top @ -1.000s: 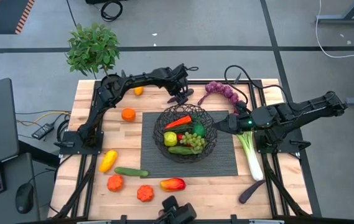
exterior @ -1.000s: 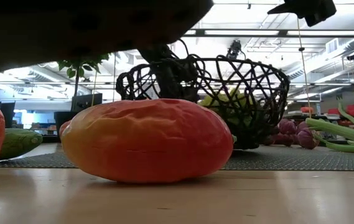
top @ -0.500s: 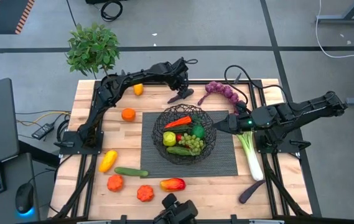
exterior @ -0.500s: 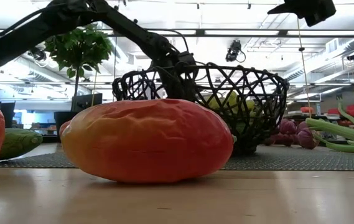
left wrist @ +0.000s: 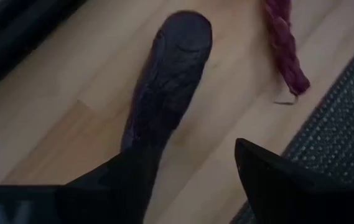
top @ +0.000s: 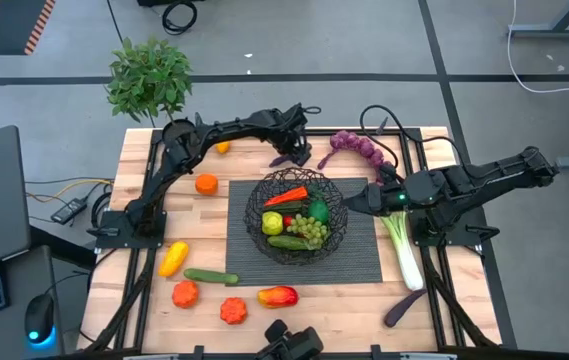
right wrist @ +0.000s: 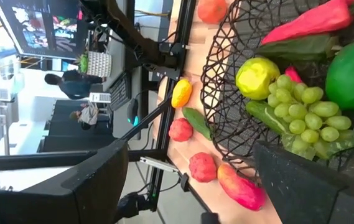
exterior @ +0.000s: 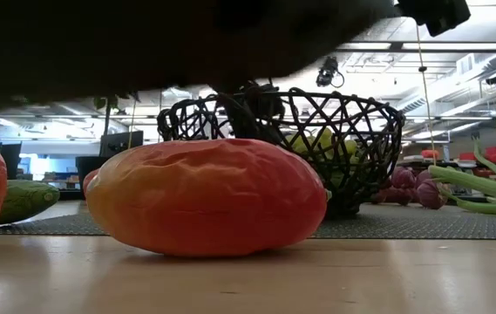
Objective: Build produce basket
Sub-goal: Put the top eggplant into the black basket
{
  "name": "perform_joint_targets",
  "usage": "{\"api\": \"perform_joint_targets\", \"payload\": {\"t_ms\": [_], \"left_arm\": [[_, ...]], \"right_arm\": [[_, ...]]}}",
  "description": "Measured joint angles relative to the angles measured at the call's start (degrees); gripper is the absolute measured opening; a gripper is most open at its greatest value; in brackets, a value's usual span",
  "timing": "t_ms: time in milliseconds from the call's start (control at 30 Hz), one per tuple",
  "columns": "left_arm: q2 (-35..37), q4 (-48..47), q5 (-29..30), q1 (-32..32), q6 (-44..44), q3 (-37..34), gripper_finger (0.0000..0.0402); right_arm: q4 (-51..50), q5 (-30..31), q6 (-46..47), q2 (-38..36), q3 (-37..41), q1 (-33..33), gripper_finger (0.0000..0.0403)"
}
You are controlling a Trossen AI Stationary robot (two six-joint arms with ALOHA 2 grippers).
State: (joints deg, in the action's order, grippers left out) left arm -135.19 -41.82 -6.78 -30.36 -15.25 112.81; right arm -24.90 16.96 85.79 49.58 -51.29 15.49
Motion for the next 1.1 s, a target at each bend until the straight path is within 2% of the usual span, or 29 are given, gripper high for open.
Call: {"api": "perform_joint_targets", "payload": {"t_ms": [133, 333, 433, 600, 833, 1100], "left_arm": [[-0.4, 0.3, -1.0, 0.1, 1.5, 0.1, 0.0273], [-0.7, 1.0, 2.9, -0.1, 2.9, 0.1, 0.0297], [-1.0, -0.2, 5.0, -0.1, 4.4, 0.3, 0.0298], [-0.8, -0.4, 5.0, -0.1, 8.5, 1.8, 0.0299], [-2.3, -1.5, 5.1, -0.1, 8.5, 1.0, 0.0306], [-2.7, -0.6, 5.5, 0.2, 9.5, 1.1, 0.0271]], "right_arm": [[0.7, -0.4, 0.0, 0.0, 0.0, 0.0, 0.0348], [1.8, -0.6, 0.0, 0.0, 0.0, 0.0, 0.0348], [2.0, -0.9, 0.0, 0.0, 0.0, 0.0, 0.0348], [2.2, -1.7, -0.5, 0.0, 0.0, 0.0, 0.0348], [2.2, -1.7, -0.7, 0.0, 0.0, 0.0, 0.0348], [2.2, -2.2, -0.5, 0.0, 0.0, 0.0, 0.0348]]}}
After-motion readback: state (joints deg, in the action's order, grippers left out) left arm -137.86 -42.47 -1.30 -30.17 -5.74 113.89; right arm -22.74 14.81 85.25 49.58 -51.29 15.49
